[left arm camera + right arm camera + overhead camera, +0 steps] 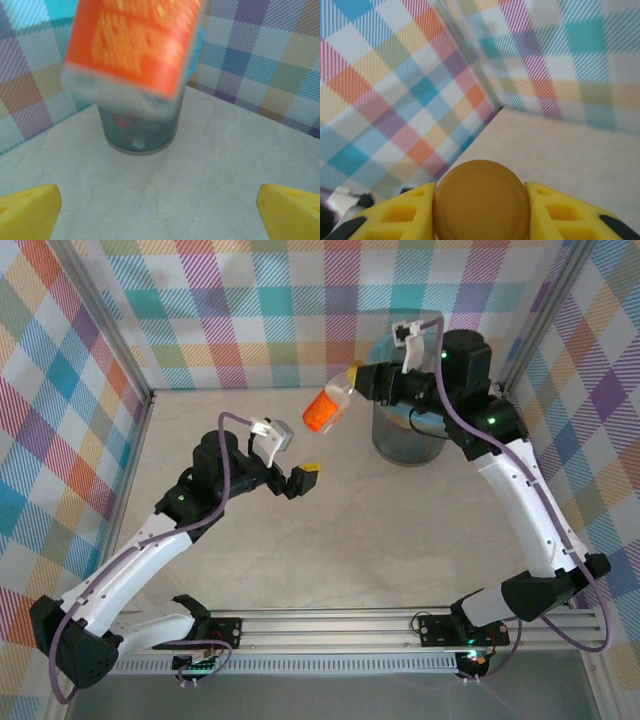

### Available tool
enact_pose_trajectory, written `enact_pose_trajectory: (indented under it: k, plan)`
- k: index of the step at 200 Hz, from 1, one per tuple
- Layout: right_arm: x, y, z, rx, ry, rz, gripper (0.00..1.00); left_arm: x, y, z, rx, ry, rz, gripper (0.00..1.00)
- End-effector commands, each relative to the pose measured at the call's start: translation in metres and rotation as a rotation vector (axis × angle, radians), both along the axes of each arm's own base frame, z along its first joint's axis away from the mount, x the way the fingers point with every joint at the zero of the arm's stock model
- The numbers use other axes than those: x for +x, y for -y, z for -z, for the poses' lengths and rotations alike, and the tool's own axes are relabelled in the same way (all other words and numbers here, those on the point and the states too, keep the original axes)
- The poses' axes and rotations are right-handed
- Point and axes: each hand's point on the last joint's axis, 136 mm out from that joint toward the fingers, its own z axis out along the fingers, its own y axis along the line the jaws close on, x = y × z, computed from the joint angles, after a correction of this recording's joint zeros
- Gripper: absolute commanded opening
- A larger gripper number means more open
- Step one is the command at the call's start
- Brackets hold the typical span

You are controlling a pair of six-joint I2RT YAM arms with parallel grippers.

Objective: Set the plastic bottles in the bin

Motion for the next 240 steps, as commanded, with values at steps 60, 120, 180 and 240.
enact_pose_trajectory:
  k: [60, 120, 180, 240]
  plan:
    - [0.125, 0.084, -0.026, -0.569, 0.426, 0.667, 0.13, 0.002, -0.019, -0.002, 0.034, 0.067, -0.077, 1.00]
    - [0.196, 0.081, 0.015, -0.872, 0.469, 0.764, 0.16, 0.008, -0.022, 0.011, 0.036, 0.049, -0.096, 1.00]
    - [0.231, 0.089, 0.073, -1.023, 0.406, 0.796, 0.34, 0.010, -0.024, 0.018, 0.045, 0.037, -0.103, 1.00]
    - [0.223, 0.095, 0.072, -1.010, 0.355, 0.822, 0.66, 0.010, -0.024, 0.020, 0.046, 0.032, -0.102, 1.00]
